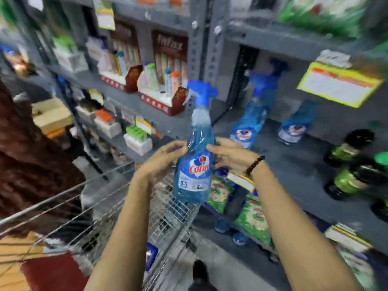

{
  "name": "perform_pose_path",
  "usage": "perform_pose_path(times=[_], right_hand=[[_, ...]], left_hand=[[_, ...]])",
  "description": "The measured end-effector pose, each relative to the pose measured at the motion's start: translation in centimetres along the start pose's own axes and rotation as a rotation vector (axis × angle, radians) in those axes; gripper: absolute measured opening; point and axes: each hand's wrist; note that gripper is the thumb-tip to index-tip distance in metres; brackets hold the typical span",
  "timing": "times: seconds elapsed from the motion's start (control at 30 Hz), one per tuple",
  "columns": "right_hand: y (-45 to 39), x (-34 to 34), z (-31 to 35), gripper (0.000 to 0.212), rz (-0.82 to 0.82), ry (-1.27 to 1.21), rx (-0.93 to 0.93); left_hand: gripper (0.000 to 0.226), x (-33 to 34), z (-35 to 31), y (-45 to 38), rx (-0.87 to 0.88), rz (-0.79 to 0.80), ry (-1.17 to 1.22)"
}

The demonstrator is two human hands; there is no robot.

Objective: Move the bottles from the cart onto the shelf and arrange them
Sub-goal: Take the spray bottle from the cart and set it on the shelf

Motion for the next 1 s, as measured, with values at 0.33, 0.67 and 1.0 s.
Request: perform_pose_path(times=[0.33,0.67,1.0], right_hand=[[15.1,-3.7,10.0,0.037,0.02,0.134,-0.294],[13.8,-12.3,3.5,0.032,-0.322,0.279,-0.06],[9.0,-18.9,-1.2,0.054,-0.624,0.298,-0.076]], left_hand=[[0.044,11.4,-9.3,-0.6,0.267,0.4,-0.095],[0.039,16.0,-0.8,-9.9,0.031,0.366,-0.088],[0.056,19.1,4.4,-19.8,-0.03,0.282,-0.327]])
Point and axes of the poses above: each hand's wrist, its own y-axis away from the middle knuckle, its own x-axis out of the palm, z = x × y, and after that the axes turned 4 degrees about -y, right-handed
